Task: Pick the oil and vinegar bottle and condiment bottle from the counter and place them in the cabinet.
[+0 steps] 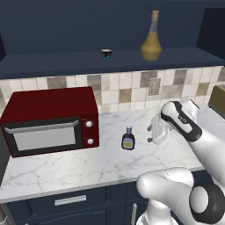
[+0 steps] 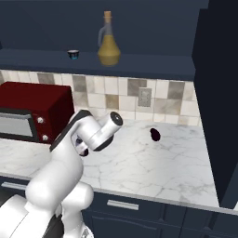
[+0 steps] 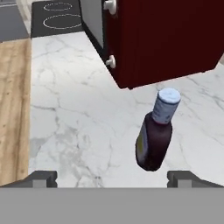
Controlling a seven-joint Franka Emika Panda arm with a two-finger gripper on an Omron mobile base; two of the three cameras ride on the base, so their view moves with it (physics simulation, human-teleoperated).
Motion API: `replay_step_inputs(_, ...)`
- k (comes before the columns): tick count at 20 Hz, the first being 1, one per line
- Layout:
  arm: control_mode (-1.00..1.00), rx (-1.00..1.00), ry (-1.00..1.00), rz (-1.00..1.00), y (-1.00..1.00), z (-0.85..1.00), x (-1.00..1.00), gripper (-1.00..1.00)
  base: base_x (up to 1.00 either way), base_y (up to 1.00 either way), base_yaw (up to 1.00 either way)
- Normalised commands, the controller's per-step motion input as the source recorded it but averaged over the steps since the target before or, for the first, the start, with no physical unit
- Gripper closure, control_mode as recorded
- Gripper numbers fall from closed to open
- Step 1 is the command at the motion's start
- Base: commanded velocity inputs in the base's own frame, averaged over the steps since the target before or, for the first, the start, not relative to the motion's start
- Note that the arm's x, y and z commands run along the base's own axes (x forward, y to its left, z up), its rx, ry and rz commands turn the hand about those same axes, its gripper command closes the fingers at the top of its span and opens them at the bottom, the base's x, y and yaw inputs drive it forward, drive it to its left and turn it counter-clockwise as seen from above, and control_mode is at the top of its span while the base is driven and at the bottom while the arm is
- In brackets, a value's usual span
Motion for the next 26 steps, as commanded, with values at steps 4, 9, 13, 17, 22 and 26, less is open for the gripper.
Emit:
replay_step_inputs(4, -1.00, 0.00, -0.08, 0.20, -0.13, -0.14, 0.00, -1.00, 0.00, 0.00, 0.00)
replay_step_inputs(9, -1.00, 0.00, -0.04, 0.13, -0.02, -0.03, 0.00, -1.00, 0.00, 0.00, 0.00)
replay_step_inputs(13, -1.00, 0.00, 0.00, 0.03, 0.03, -0.10, 0.00, -1.00, 0.00, 0.00, 0.00)
replay_step_inputs(17, -1.00, 0.00, 0.00, 0.00, 0.07, -0.11, 0.00, -1.00, 0.00, 0.00, 0.00)
replay_step_inputs(22, -1.00, 0.00, 0.00, -0.14, 0.04, -0.17, 0.00, -1.00, 0.00, 0.00, 0.00)
replay_step_inputs(26, -1.00, 0.00, 0.00, -0.19, 0.04, -0.18, 0.00, -1.00, 0.00, 0.00, 0.00)
